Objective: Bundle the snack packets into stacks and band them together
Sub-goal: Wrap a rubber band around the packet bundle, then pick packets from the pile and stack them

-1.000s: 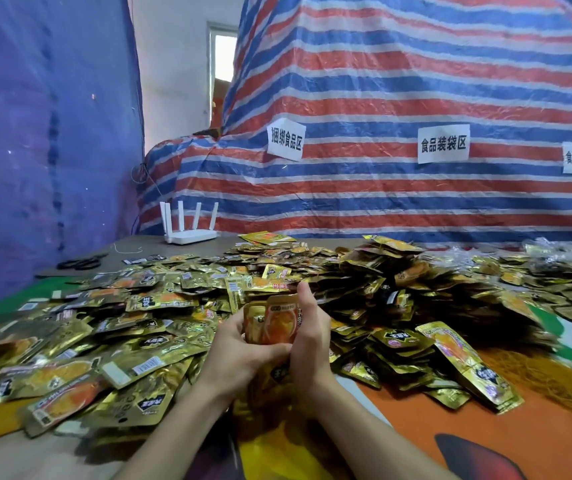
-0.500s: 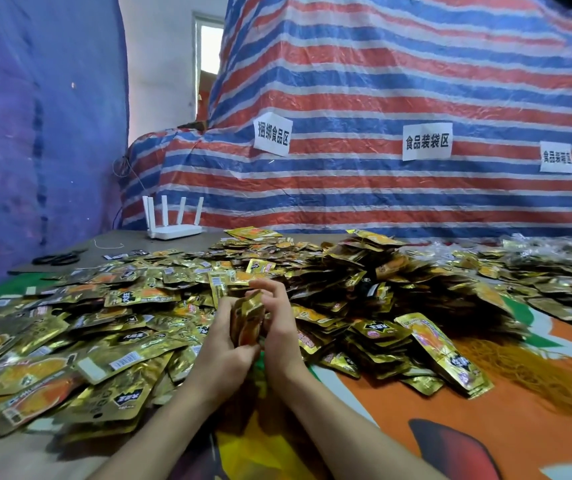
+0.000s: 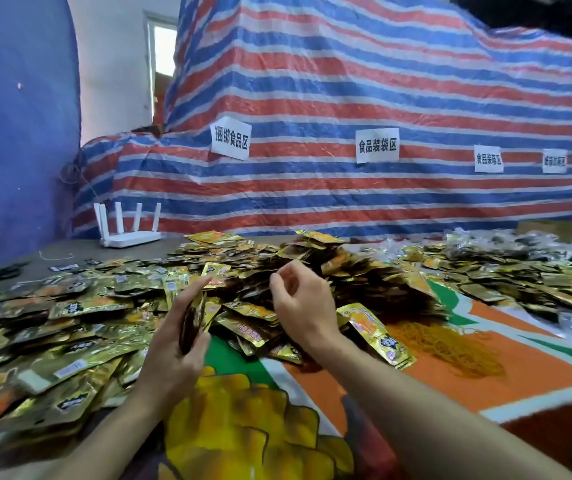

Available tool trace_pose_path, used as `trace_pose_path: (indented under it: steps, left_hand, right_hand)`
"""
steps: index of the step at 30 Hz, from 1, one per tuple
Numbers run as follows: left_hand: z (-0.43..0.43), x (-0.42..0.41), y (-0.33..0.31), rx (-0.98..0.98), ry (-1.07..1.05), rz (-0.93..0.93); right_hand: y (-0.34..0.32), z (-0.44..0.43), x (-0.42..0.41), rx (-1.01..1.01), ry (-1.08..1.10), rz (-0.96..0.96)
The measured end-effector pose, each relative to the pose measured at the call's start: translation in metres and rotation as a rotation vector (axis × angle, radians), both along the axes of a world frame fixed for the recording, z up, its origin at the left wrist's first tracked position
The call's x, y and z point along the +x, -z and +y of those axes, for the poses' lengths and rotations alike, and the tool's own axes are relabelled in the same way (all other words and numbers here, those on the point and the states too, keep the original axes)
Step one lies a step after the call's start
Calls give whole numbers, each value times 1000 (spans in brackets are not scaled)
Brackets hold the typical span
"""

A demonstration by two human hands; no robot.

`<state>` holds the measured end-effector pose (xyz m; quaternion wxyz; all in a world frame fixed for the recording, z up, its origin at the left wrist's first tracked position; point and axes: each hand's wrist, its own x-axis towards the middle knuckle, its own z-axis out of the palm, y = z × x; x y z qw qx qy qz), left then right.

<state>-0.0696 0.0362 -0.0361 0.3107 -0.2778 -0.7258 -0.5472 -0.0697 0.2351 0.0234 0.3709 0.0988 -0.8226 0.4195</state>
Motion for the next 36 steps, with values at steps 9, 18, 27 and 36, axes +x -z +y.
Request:
trace_pose_path:
  steps: [9, 18, 27, 36]
  left_hand:
    - [7, 6, -6, -71, 14, 22]
    - [1, 2, -4, -39, 47, -81]
    - [0, 1, -14, 248, 160, -227]
    - [-13, 4, -28, 567, 239, -695]
  right_hand:
    - [16, 208, 22, 631, 927, -764]
    - [5, 207, 24, 552, 946, -585]
    - [-47, 150, 3, 276, 674, -62]
    - [-16, -60, -26, -442, -578, -337]
